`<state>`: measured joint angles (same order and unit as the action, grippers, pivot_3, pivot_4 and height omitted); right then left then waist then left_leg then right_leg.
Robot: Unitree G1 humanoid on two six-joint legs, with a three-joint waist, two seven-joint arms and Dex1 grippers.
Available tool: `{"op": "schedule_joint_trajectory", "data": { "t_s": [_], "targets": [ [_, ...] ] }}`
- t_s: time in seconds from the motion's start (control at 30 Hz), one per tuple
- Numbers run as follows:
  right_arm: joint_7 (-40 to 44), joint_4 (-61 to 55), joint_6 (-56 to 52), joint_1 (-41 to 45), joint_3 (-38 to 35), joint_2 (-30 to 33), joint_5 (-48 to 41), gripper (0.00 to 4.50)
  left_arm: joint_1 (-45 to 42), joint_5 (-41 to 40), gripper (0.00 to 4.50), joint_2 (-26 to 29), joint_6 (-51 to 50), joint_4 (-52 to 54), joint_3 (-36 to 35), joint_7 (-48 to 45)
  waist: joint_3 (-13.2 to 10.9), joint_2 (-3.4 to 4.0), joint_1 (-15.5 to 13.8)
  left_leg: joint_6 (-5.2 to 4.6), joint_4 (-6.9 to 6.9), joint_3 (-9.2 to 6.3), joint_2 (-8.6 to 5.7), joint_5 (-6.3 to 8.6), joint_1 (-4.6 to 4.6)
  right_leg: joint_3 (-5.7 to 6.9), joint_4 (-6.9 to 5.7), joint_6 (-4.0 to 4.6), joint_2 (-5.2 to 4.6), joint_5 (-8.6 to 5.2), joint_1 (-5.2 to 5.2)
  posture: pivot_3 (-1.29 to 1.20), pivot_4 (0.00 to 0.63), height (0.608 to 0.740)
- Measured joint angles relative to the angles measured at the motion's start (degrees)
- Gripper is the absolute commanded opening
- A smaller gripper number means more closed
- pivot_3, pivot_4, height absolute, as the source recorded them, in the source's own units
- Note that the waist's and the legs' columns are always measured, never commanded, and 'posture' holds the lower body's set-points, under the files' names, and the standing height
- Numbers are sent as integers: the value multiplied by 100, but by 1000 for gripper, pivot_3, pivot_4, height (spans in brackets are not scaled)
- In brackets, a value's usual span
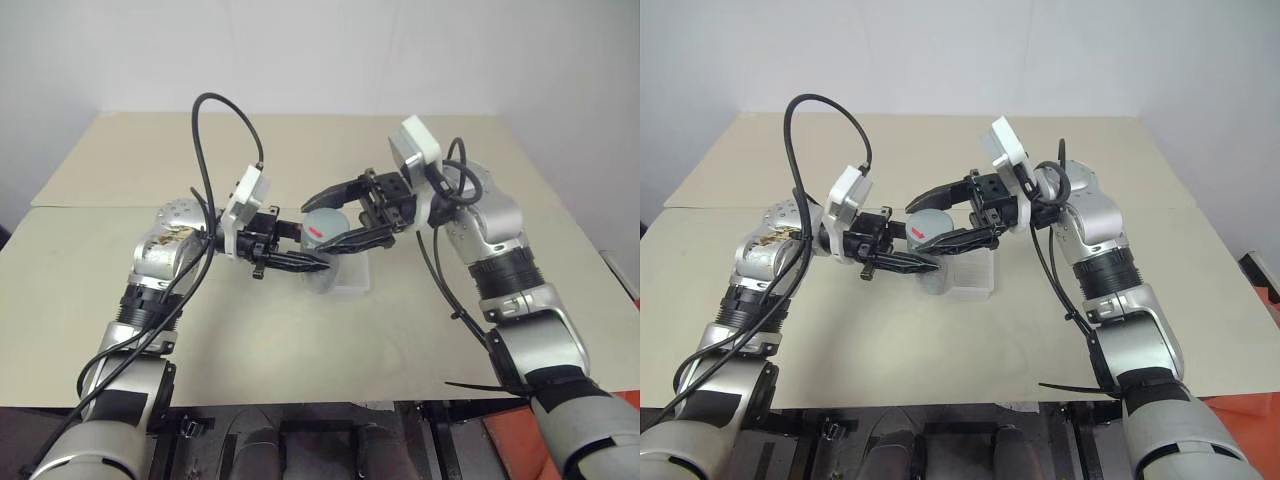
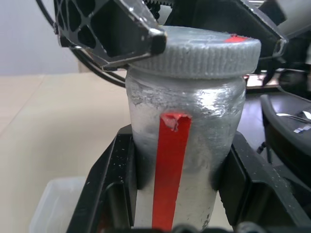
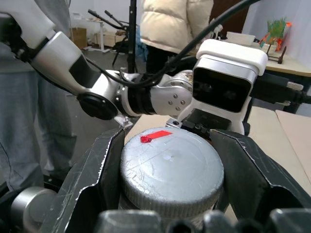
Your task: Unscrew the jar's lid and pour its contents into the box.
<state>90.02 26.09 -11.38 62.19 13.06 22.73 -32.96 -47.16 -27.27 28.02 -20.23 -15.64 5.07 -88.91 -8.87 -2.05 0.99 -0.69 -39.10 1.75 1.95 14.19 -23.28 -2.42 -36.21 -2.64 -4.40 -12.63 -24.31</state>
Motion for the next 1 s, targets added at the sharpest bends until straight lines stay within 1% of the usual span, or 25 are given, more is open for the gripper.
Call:
{"op": "schedule_joint_trajectory", "data": {
  "t_s": [0.03,0.1,0.13,0.17,0.3,0.4,0.53,0.6,0.7,0.8,0.93,1.0],
  "targets": [
    [-1,55,44,8,-17,-31,25,3470,6,14,1861,5,-2,0,-11,12,0,0,-7,0,0,0,0,0,0,0,0,0,-1,0,0,0,150,740],
    [-12,144,84,11,-36,-122,146,3945,11,18,1861,-21,-2,17,-6,49,0,1,-12,0,0,0,0,0,0,1,-2,0,0,0,1,0,150,740],
    [-20,132,84,-1,-36,-165,194,4368,17,21,1861,-29,-4,40,3,70,-2,3,-17,0,0,0,-1,0,-2,1,-3,0,-1,0,0,0,150,740],
    [-37,91,84,-19,-41,-170,230,4486,36,20,1861,-57,-8,60,16,82,-2,3,-23,0,0,0,0,0,-3,2,-6,0,-1,0,0,0,150,740],
    [-376,-463,-15,-434,-224,-6,318,4486,152,16,1861,20,-45,135,31,155,-2,4,-22,0,0,-2,-1,0,-4,2,-5,0,-2,0,-1,0,150,740],
    [-890,-1117,-332,-891,-481,218,308,4486,293,18,1861,118,-77,105,-102,326,-2,4,-22,0,0,-3,0,0,-3,2,-7,0,-2,0,-3,0,150,740],
    [-1703,-2343,-926,-1441,-747,422,229,4486,345,46,1861,102,23,-102,-300,767,-3,4,-19,0,0,-3,0,0,-1,2,-1,0,-2,0,-3,0,150,740],
    [-2314,-2860,-1296,-1585,-805,403,241,4486,380,90,1861,15,86,-144,-324,1001,-3,4,-10,0,0,-3,0,0,-1,1,-1,0,-2,0,-3,0,150,740],
    [-3367,-3374,-1907,-1598,-809,184,351,4486,456,137,1861,-180,148,-155,-321,1236,-2,4,-11,0,0,-3,0,0,-2,1,0,0,-1,0,-5,0,150,740],
    [-4167,-3625,-2398,-1556,-791,-65,445,4486,474,140,1861,-206,150,-155,-325,1329,-2,4,-11,0,0,-2,-1,0,-4,1,-2,0,-2,0,-5,0,150,740],
    [-4852,-3673,-2707,-1353,-608,-234,763,4486,472,142,1861,-252,163,-155,-322,1338,-2,4,-16,0,0,-2,-2,0,-4,2,1,0,-2,0,-4,0,150,740],
    [-5059,-3635,-2801,-1321,-559,-287,891,4486,472,143,1861,-254,164,-155,-322,1350,-2,4,-17,0,0,-2,-2,0,-5,2,2,0,-2,0,-4,0,150,740]
  ]
}}
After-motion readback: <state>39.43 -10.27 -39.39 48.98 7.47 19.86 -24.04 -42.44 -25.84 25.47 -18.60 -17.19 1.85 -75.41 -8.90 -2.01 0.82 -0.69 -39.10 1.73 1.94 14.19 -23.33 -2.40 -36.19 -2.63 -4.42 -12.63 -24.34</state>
